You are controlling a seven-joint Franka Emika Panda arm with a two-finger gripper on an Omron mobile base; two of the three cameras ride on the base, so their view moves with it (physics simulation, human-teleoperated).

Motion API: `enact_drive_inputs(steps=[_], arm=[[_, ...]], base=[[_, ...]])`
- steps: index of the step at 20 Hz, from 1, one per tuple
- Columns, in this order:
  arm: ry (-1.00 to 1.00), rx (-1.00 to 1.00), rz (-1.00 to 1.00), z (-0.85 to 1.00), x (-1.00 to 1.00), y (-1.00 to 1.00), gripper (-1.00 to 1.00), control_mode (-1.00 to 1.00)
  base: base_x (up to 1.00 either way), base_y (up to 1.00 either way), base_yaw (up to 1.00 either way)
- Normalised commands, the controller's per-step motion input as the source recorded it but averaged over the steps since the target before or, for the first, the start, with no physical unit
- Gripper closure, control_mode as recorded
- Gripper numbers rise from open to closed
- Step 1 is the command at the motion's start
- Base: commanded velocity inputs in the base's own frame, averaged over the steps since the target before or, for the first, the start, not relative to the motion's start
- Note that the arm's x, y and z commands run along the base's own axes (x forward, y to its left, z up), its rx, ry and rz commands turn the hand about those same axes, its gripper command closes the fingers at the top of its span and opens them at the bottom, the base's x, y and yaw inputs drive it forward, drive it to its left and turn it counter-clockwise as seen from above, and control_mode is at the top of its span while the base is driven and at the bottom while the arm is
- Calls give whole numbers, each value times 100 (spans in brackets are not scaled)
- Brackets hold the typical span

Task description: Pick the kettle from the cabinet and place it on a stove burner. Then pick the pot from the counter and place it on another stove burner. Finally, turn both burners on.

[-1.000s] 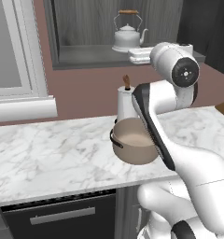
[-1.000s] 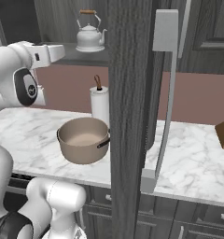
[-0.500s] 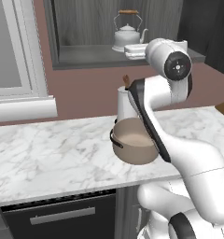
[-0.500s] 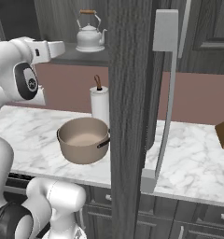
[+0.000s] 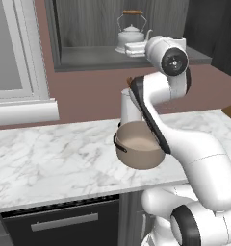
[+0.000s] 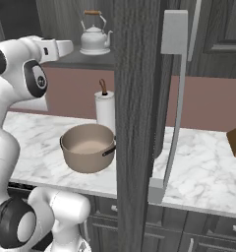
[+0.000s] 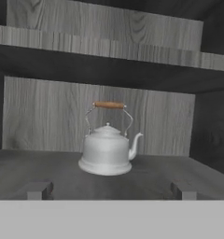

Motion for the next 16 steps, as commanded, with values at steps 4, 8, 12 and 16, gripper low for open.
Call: enact_drive_inputs(steps=[4, 8, 12, 16], arm=[[1, -2, -5, 5, 29, 8, -100, -100], [7, 0, -3, 23, 38, 0, -100, -100], [8, 0, -1, 26, 34, 0, -100, -100], [6, 0, 0, 23, 31, 0, -100, -100]], base=[[0, 0, 0], [0, 0, 0], [0, 0, 0], [0, 0, 0]])
